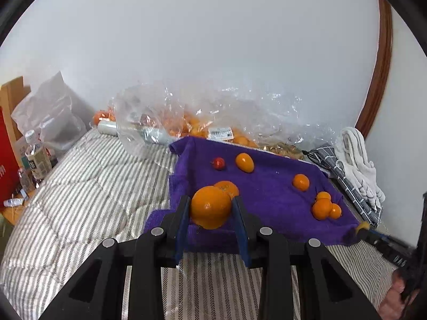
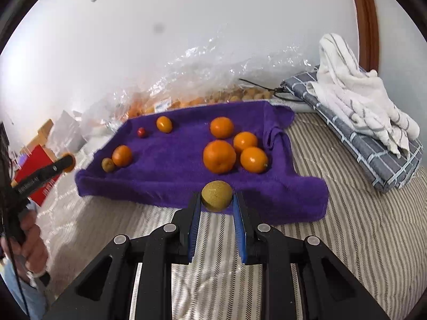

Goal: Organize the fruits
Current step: 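Carry the yellow-green fruit with the right tool while the left tool carries the orange over the towel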

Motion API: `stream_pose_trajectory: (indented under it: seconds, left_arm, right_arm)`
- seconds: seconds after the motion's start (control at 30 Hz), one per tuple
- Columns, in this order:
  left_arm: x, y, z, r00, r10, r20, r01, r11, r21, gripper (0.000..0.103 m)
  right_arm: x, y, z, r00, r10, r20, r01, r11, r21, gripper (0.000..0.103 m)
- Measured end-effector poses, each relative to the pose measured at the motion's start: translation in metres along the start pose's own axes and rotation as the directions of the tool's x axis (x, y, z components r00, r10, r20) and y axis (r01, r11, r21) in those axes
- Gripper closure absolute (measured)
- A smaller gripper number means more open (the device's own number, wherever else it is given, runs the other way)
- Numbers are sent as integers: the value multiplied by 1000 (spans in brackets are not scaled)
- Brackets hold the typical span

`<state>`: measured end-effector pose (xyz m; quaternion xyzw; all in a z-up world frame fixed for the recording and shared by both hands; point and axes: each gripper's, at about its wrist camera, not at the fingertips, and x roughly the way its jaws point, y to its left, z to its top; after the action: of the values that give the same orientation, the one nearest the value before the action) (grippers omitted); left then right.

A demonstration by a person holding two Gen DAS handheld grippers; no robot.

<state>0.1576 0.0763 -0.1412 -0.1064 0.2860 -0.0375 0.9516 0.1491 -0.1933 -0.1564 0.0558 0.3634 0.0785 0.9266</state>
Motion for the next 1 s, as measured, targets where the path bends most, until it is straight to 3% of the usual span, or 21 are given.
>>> stream_pose_trajectory:
  seconds: [0.43,0.7,1.0]
  left_arm:
    - [-12,8,23,1000,-27,2,27,999,-37,73]
    - [-12,5,77,1000,15,7,-15,1000,12,73]
    - [35,-15,107,999,13,-46,-12,999,33,73]
  right_arm:
    - [-32,14,72,996,36,78,-34,999,-30,79]
    - [-3,14,107,996,70,59,-69,997,-31,79]
    - [40,13,140,997,68,21,-67,995,-72,79]
